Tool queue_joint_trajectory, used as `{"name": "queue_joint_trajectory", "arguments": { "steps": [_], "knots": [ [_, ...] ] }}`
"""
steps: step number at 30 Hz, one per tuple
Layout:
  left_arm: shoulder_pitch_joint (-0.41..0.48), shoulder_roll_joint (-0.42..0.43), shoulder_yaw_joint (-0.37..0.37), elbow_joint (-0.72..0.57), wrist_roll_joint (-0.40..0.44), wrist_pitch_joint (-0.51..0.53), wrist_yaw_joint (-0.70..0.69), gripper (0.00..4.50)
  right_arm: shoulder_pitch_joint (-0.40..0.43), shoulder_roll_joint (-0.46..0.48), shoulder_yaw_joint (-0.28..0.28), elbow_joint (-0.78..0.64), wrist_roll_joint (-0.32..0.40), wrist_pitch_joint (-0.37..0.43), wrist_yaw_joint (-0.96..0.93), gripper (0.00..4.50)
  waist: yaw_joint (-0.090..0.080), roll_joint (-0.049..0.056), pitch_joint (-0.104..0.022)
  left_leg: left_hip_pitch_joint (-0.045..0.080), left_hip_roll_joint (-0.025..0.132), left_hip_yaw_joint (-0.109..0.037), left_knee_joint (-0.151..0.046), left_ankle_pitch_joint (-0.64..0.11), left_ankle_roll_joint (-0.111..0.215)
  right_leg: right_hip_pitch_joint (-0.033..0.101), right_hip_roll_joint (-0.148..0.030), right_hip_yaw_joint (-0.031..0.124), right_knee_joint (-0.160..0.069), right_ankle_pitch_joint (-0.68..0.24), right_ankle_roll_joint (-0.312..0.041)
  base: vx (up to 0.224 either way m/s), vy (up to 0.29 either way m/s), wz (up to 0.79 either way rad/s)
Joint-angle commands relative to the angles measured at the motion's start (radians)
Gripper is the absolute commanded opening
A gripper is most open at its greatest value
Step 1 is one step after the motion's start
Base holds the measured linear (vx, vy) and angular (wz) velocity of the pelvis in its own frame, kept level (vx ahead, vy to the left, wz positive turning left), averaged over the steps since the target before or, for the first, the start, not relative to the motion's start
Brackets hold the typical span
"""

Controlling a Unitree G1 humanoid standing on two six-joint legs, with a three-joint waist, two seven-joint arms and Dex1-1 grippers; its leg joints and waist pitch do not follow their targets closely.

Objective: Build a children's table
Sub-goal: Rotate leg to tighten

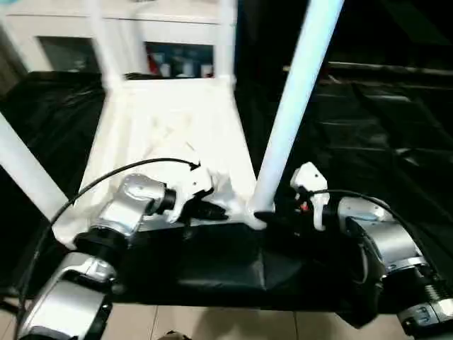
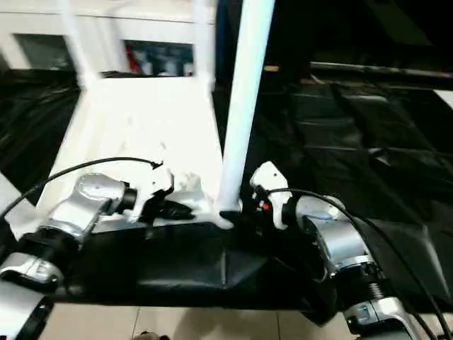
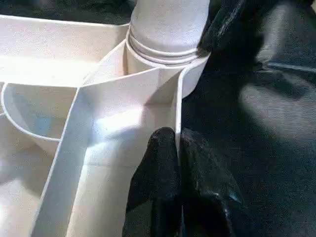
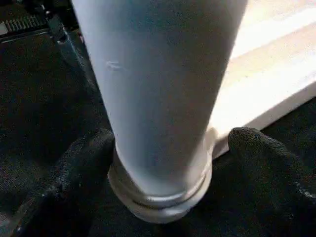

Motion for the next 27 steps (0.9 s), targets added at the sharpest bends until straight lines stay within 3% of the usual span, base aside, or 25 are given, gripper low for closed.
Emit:
{"name": "queue_joint_trajectory", "arguments": {
  "steps": [1, 2, 5, 6, 8, 12, 19, 23, 24, 27],
  "knots": [
    [0.02, 0.001, -0.021, 0.0, 0.008, 0.016, -0.02, 0.0, -0.012, 0.002, 0.001, -0.015, -0.004, -0.001, 0.012, 4.03, 0.001, -0.004, -0.062, 0.028, 0.067, -0.029, -0.062, -0.212, 0.037, 0.041, -0.076, 0.041, -0.061, -0.168, -0.257, 0.0, 0.0, 0.0],
    [0.022, 0.001, -0.019, -0.006, 0.005, 0.018, -0.02, 0.0, -0.013, 0.003, -0.001, -0.017, 0.0, 0.004, 0.02, 4.03, 0.001, -0.009, -0.061, 0.029, 0.067, -0.03, -0.063, -0.219, 0.032, 0.042, -0.077, 0.041, -0.061, -0.183, -0.252, 0.0, 0.0, 0.0],
    [0.029, 0.002, -0.023, -0.025, -0.004, 0.031, -0.028, 0.0, -0.007, 0.004, 0.005, -0.019, 0.007, 0.01, 0.036, 4.03, 0.0, -0.008, -0.062, 0.028, 0.067, -0.03, -0.062, -0.205, 0.032, 0.041, -0.076, 0.042, -0.06, -0.166, -0.247, 0.0, 0.0, 0.0],
    [0.031, 0.002, -0.024, -0.03, -0.008, 0.036, -0.03, 0.0, -0.006, 0.004, 0.005, -0.018, 0.01, 0.009, 0.036, 3.78, 0.0, -0.007, -0.063, 0.028, 0.067, -0.03, -0.062, -0.201, 0.033, 0.041, -0.075, 0.042, -0.059, -0.16, -0.248, 0.0, 0.0, 0.0],
    [0.033, 0.001, -0.025, -0.03, -0.008, 0.034, -0.027, 0.0, -0.005, 0.007, 0.0, -0.015, 0.017, 0.016, 0.029, 3.78, 0.001, -0.008, -0.064, 0.027, 0.065, -0.029, -0.06, -0.187, 0.038, 0.043, -0.075, 0.041, -0.057, -0.139, -0.251, 0.0, 0.0, 0.0],
    [0.032, -0.001, -0.024, -0.025, -0.005, 0.027, -0.021, 0.0, -0.001, 0.01, -0.005, -0.014, 0.021, 0.024, 0.027, 3.37, 0.001, -0.007, -0.065, 0.026, 0.065, -0.029, -0.058, -0.172, 0.046, 0.044, -0.074, 0.04, -0.054, -0.114, -0.257, 0.0, 0.0, 0.0],
    [0.024, -0.019, -0.013, -0.013, -0.005, 0.029, 0.029, 0.0, 0.005, 0.045, -0.021, 0.024, 0.0, 0.027, -0.057, 2.74, 0.0, -0.006, -0.065, 0.028, 0.065, -0.03, -0.058, -0.183, 0.038, 0.044, -0.074, 0.04, -0.055, -0.125, -0.258, 0.0, 0.0, 0.0],
    [-0.005, -0.092, 0.008, 0.046, 0.019, 0.036, 0.192, 0.0, -0.013, 0.132, -0.076, 0.115, -0.03, 0.055, -0.281, 2.59, -0.013, -0.009, -0.059, 0.028, 0.061, -0.033, -0.063, -0.25, 0.006, 0.039, -0.077, 0.042, -0.068, -0.245, -0.234, 0.0, 0.0, 0.0],
    [-0.013, -0.123, 0.012, 0.061, 0.023, 0.04, 0.24, 0.0, -0.017, 0.167, -0.097, 0.137, -0.033, 0.068, -0.358, 2.58, -0.018, -0.008, -0.053, 0.032, 0.06, -0.035, -0.066, -0.291, -0.011, 0.033, -0.077, 0.041, -0.079, -0.325, -0.217, 0.0, 0.0, 0.0],
    [-0.015, -0.184, 0.005, 0.06, 0.019, 0.038, 0.279, 0.0, -0.025, 0.244, -0.139, 0.16, -0.032, 0.089, -0.509, 2.55, -0.034, -0.01, -0.053, 0.031, 0.061, -0.047, -0.072, -0.343, -0.041, 0.034, -0.08, 0.039, -0.087, -0.432, -0.171, 0.0, 0.0, 0.0]
  ]
}}
